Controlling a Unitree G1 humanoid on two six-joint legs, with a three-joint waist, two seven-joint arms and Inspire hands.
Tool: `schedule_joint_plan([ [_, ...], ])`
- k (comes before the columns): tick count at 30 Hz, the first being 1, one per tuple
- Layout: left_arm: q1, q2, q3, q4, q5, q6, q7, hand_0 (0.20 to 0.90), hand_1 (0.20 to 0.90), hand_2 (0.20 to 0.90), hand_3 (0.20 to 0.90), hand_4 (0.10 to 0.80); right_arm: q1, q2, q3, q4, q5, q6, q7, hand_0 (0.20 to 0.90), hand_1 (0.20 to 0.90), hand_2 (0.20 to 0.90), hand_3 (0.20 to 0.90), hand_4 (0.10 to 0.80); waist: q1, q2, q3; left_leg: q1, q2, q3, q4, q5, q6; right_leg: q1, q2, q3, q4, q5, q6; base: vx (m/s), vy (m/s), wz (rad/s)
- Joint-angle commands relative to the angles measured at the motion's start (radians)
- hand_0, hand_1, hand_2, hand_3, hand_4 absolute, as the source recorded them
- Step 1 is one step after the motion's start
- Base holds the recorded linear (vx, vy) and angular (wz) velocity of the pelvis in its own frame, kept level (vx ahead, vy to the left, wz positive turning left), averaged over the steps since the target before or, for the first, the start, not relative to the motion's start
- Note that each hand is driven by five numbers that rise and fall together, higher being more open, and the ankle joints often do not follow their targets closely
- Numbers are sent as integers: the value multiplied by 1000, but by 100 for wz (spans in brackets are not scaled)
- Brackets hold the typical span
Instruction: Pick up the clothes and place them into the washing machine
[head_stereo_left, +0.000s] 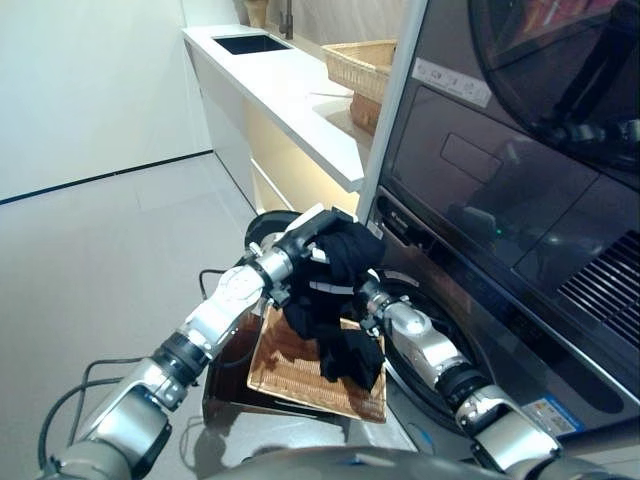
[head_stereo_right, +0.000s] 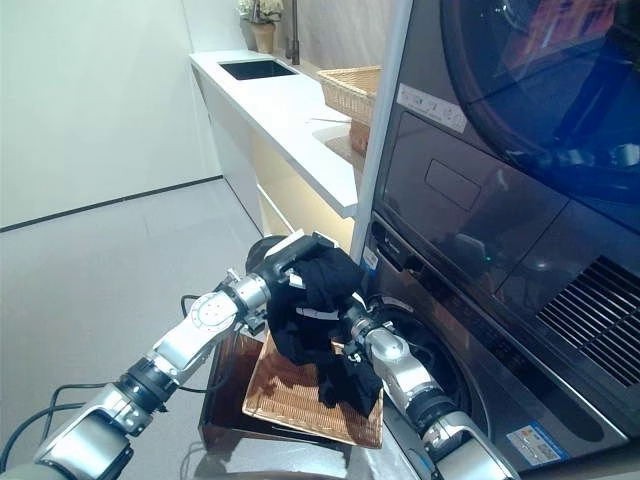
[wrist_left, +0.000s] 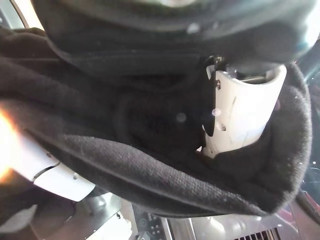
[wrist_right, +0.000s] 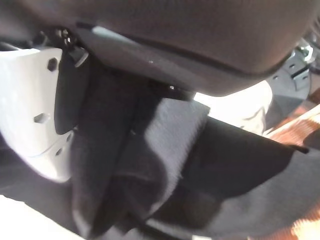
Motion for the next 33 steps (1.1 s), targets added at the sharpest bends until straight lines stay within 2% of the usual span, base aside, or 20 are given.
schedule_joint_plan([
  [1, -167, -69, 20, -96, -59, -118, 13, 200, 200, 200, 200, 300, -103, -12, -60, -28, 0, -96, -11, 200, 200, 200, 200, 300, 31, 8, -64, 28, -4, -32, -7, -35, -32, 2, -15, -11, 12, 48, 19, 0, 0, 0],
  [8, -164, -63, 33, -94, -44, -122, 16, 200, 200, 200, 200, 300, -91, -31, -81, -28, -17, -100, -13, 200, 200, 200, 200, 300, 31, 6, -64, 30, -3, -32, -7, -36, -33, 5, -16, -13, 12, 47, 19, 0, 0, 0],
  [11, -163, -61, 38, -92, -39, -122, 16, 244, 244, 244, 244, 331, -85, -38, -92, -25, -17, -100, -11, 200, 200, 200, 200, 300, 31, 5, -65, 29, -4, -32, -7, -36, -33, 5, -16, -12, 13, 48, 20, 0, 0, 0],
  [12, -163, -59, 40, -92, -36, -122, 15, 313, 313, 313, 313, 380, -85, -39, -94, -25, -18, -100, -11, 200, 200, 200, 200, 300, 31, 5, -65, 29, -5, -32, -7, -36, -33, 5, -16, -12, 13, 48, 20, 0, 0, 0],
  [13, -162, -56, 43, -92, -29, -123, 18, 524, 524, 524, 524, 531, -83, -43, -97, -25, -21, -99, -11, 200, 200, 200, 200, 300, 31, 4, -64, 29, -5, -32, -7, -37, -33, 5, -15, -12, 13, 48, 20, 0, 0, 0],
  [14, -159, -51, 49, -94, -25, -122, 17, 900, 900, 900, 900, 800, -80, -45, -102, -26, -24, -99, -11, 200, 200, 200, 200, 300, 31, 4, -65, 30, -5, -32, -7, -36, -33, 5, -15, -12, 12, 48, 20, 0, 0, 0],
  [20, -152, 5, 88, -93, 9, -124, 31, 900, 900, 900, 900, 800, -56, -46, -120, -46, -34, -92, -20, 200, 200, 200, 200, 300, 33, 4, -62, 28, -4, -32, -7, -36, -34, 6, -15, -15, 11, 46, 20, 0, 0, 0],
  [25, -69, 86, 180, -111, 62, -118, 33, 900, 900, 900, 900, 800, -25, -74, -177, -101, -56, -83, -24, 200, 200, 200, 200, 300, 35, 4, -59, 27, -2, -28, -7, -36, -35, 2, -14, -13, 11, 47, 20, 0, 0, 0],
  [26, -50, 78, 169, -111, 53, -128, 31, 900, 900, 900, 900, 800, -76, -47, -164, -11, -71, -102, -53, 200, 200, 200, 200, 300, 48, 6, -61, 26, -2, -31, -7, -35, -33, 3, -14, -14, 10, 46, 20, 0, 0, 0],
  [28, -20, 121, 204, -148, 46, -130, 43, 900, 900, 900, 900, 800, -87, -49, -180, 45, -117, -96, -100, 200, 200, 200, 200, 300, 57, 7, -59, 25, -3, -32, -7, -34, -34, 5, -14, -17, 9, 45, 19, 0, 0, 0],
  [33, 20, 165, 255, -137, 37, -133, 48, 900, 900, 900, 900, 800, -60, -60, -201, 14, -110, -102, -85, 200, 200, 200, 200, 300, 64, 8, -54, 24, -5, -36, -7, -33, -34, 8, -14, -21, 9, 43, 19, -2, 3, 3],
])
